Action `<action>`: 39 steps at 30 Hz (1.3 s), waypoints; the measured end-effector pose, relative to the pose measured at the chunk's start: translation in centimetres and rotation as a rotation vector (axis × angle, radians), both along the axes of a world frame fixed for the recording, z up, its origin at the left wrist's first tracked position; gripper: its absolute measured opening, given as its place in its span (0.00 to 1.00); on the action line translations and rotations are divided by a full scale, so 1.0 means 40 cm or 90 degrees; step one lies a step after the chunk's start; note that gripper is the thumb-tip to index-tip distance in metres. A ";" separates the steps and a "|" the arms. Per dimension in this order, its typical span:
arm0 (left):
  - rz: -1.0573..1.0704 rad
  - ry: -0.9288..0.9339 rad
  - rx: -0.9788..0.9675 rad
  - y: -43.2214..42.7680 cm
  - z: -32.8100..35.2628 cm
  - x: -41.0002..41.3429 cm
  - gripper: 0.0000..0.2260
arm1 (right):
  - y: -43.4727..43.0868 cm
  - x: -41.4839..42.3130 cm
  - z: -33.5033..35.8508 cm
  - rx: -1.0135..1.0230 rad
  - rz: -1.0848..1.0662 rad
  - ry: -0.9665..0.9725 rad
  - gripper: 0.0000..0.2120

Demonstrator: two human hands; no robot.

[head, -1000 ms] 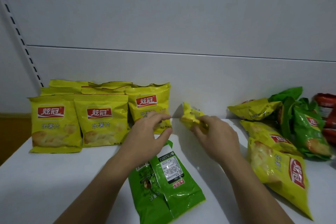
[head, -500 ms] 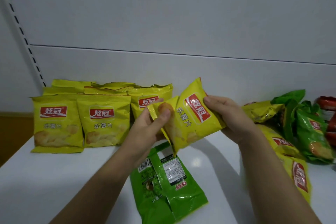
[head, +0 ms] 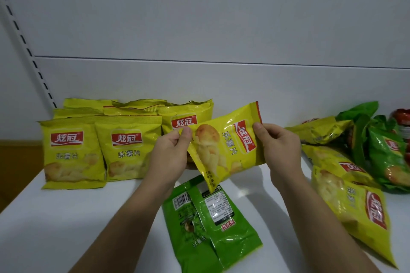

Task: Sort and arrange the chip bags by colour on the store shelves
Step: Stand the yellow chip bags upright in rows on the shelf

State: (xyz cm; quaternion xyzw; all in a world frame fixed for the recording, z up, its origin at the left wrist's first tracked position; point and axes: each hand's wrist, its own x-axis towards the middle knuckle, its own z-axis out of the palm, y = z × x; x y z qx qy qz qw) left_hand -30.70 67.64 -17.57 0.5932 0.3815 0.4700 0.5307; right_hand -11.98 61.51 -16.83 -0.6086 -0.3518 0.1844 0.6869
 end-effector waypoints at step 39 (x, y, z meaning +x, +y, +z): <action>0.251 0.238 0.318 0.036 0.037 -0.087 0.04 | 0.049 -0.053 -0.104 -0.260 0.215 -0.288 0.11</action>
